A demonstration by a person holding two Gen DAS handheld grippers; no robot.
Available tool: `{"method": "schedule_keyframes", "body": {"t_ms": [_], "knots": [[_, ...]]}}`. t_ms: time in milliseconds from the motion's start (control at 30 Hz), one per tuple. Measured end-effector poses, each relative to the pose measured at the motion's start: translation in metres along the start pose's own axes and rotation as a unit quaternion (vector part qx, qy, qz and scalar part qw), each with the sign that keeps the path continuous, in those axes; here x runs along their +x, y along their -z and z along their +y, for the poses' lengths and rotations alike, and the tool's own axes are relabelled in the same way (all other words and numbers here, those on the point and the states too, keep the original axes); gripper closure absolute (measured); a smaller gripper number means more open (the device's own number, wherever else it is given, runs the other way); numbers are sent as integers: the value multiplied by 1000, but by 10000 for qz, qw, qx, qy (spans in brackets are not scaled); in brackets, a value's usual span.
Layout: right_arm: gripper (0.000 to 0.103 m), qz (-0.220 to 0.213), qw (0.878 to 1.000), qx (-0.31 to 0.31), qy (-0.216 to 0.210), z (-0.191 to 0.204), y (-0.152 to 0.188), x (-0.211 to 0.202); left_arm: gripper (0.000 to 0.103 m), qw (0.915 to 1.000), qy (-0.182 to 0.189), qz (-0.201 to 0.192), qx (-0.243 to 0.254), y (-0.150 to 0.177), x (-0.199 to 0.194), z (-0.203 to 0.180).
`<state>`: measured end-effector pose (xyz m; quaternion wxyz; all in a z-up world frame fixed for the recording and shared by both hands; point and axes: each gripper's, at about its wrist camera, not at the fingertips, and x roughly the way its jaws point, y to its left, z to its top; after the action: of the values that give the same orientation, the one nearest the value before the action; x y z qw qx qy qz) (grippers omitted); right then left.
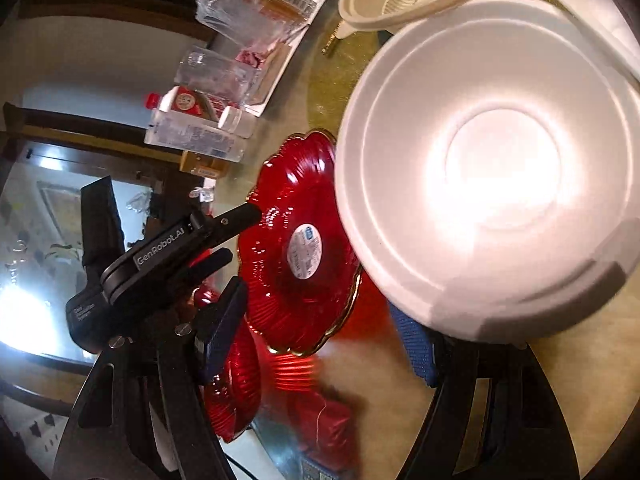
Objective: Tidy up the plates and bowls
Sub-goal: 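Close the right tool on the rim of the red sticker plate, then lift the sticker plate and lower it onto the wedding plate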
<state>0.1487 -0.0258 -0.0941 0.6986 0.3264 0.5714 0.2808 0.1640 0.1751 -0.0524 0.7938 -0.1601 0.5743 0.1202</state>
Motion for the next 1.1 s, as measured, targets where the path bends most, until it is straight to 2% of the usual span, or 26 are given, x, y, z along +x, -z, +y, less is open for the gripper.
{"method": "schedule_keyframes", "body": {"t_ms": [33, 100, 167, 200, 233, 267, 467, 667, 1100], "knots": [[31, 9, 10000, -16, 38, 0, -1, 1, 28, 10000, 17, 54, -5, 0, 2, 0], [37, -22, 9999, -65, 112, 0, -2, 1, 46, 9999, -35, 158, 2, 1, 7, -1], [62, -16, 9994, -120, 310, 0, -2, 2, 53, 9996, -158, 210, 85, 3, 12, -5], [69, 15, 9993, -112, 361, -1, -3, 4, 61, 9996, -214, 177, 109, 5, 12, -6], [83, 54, 9992, -80, 396, -2, -4, 7, 65, 9996, -228, 146, 123, 6, 12, -7], [90, 98, 9989, -77, 450, -4, -4, 10, 69, 9997, -211, 111, 113, 6, 11, -7], [91, -189, 9970, -248, 710, -2, -4, -1, 76, 9994, -240, -16, 229, 12, 1, -11], [91, -282, 9971, -361, 615, 2, -1, -8, 78, 9986, -307, -299, 322, 13, -19, -15], [91, -622, 9936, -857, 398, 38, 21, -30, 78, 9926, -340, -1101, 380, 32, -75, -3]]}}
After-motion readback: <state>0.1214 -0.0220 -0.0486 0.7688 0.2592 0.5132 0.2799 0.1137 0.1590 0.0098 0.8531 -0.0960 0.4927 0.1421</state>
